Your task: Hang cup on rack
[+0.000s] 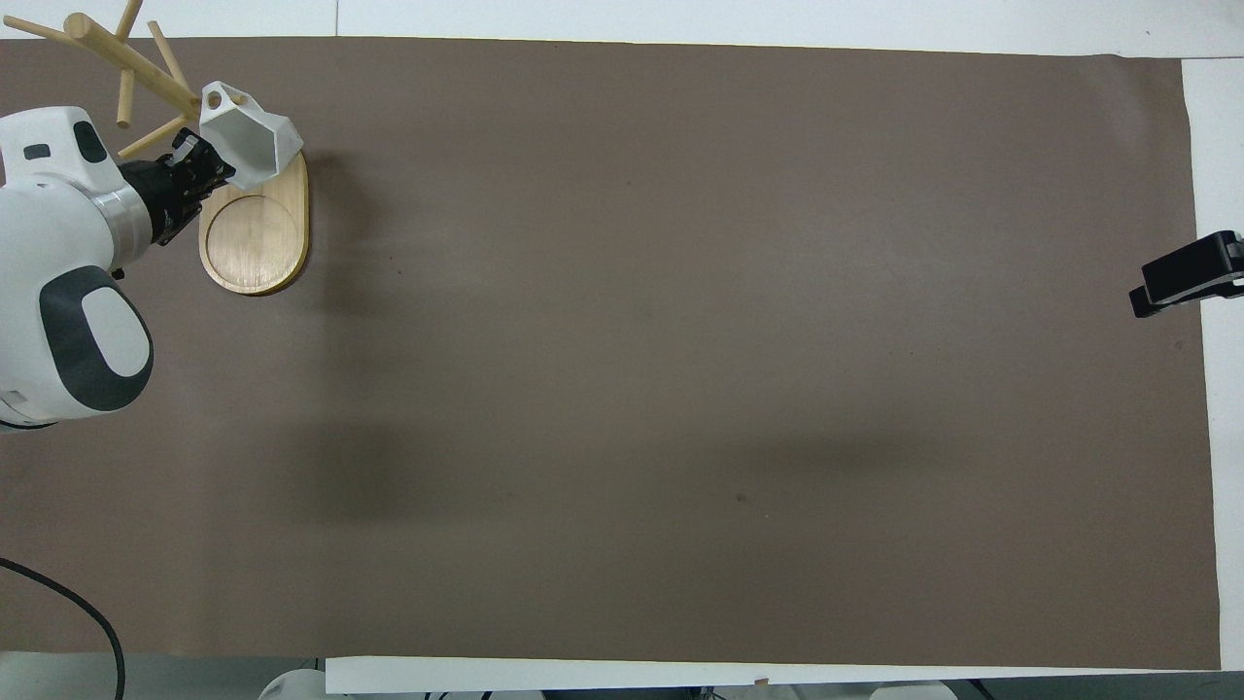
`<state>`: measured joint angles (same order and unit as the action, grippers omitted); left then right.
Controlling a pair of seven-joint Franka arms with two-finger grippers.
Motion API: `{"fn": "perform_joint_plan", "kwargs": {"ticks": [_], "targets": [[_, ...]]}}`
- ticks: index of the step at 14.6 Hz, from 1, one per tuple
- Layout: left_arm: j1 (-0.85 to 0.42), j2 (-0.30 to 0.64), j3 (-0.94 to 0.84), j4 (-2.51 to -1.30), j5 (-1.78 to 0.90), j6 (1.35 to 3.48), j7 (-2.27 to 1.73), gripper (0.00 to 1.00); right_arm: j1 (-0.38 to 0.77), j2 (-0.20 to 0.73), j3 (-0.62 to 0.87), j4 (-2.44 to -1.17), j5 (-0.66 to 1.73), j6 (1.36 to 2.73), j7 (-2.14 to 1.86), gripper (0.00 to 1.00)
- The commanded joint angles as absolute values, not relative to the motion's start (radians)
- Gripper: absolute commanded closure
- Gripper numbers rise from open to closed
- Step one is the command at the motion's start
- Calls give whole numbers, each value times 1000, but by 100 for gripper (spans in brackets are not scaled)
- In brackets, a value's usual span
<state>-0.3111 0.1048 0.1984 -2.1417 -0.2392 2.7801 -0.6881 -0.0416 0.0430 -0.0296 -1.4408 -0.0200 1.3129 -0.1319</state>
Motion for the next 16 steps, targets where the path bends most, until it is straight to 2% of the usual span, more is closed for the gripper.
{"fn": "perform_joint_plan", "kwargs": {"ticks": [1, 5, 8, 14, 16], "targets": [[-287, 71, 195, -2122, -256, 2634, -582, 0, -34, 48, -23, -1433, -48, 1318, -120, 0], [-239, 6, 212, -2031, -217, 2309, -574, 0, -34, 43, -23, -1433, -48, 1316, -120, 0], [-232, -41, 207, -1924, 27, 2043, -554, 0, -35, 43, -23, -1434, -46, 1313, -121, 0], [-238, -34, 202, -1639, 94, 1565, -48, 0, -37, 41, -25, -1439, -46, 1316, -120, 0], [-241, -37, 204, -1628, 95, 1539, 20, 0, -37, 41, -25, -1439, -46, 1315, -121, 0]]}}
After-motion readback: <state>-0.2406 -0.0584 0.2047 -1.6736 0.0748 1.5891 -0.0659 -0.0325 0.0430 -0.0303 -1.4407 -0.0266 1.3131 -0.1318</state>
